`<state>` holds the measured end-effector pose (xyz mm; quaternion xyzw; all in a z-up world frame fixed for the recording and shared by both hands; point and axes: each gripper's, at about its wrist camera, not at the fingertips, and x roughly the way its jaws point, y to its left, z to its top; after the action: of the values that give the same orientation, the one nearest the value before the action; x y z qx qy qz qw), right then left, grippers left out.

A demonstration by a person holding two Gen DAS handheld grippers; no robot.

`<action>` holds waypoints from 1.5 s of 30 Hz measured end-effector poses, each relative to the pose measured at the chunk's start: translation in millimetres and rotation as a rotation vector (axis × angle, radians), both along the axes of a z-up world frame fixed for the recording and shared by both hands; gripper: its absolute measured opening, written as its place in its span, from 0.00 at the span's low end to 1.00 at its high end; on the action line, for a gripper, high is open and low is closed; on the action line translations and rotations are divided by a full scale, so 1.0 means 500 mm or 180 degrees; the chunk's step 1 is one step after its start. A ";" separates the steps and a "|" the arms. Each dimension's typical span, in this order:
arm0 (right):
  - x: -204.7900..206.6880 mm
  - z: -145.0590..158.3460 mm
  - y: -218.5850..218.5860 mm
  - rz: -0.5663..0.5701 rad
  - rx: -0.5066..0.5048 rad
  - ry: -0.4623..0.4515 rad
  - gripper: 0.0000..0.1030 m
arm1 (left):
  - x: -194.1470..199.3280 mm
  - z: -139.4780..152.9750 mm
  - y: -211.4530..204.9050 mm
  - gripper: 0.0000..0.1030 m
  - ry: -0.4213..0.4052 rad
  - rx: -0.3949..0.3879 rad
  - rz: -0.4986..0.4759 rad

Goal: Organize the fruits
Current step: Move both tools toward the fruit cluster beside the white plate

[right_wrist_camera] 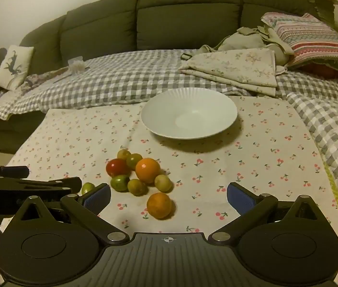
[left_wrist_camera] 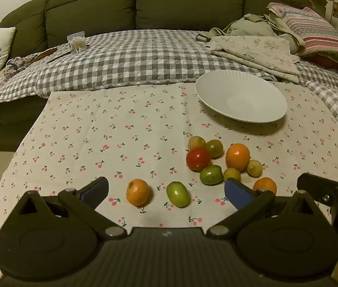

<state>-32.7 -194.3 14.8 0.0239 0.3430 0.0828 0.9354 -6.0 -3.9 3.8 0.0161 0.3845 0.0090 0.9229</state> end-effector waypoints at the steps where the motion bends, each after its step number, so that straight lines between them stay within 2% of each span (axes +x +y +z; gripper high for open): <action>1: 0.000 -0.001 0.000 -0.0006 -0.0002 0.0000 1.00 | 0.000 0.000 0.000 0.99 -0.0003 -0.0001 0.0000; 25: 0.008 -0.013 -0.001 -0.0073 -0.0033 0.0088 1.00 | 0.010 -0.014 0.003 0.99 0.0049 0.0054 -0.0013; 31: 0.027 -0.028 -0.003 -0.0045 -0.0027 0.0153 1.00 | 0.033 -0.026 0.043 0.99 0.0167 -0.0125 0.0118; 40: 0.062 -0.056 -0.006 0.0037 0.0012 0.0446 1.00 | 0.062 -0.043 0.111 0.99 0.0257 -0.0367 0.0376; 45: 0.079 -0.069 0.005 0.0188 -0.0031 0.0528 0.99 | 0.072 -0.064 0.117 0.97 0.0388 -0.0504 0.0310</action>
<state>6.6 -191.8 -19.9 0.0160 0.4202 0.1065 0.9010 30.2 54.4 -28.2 -0.0751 0.4398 0.0224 0.8947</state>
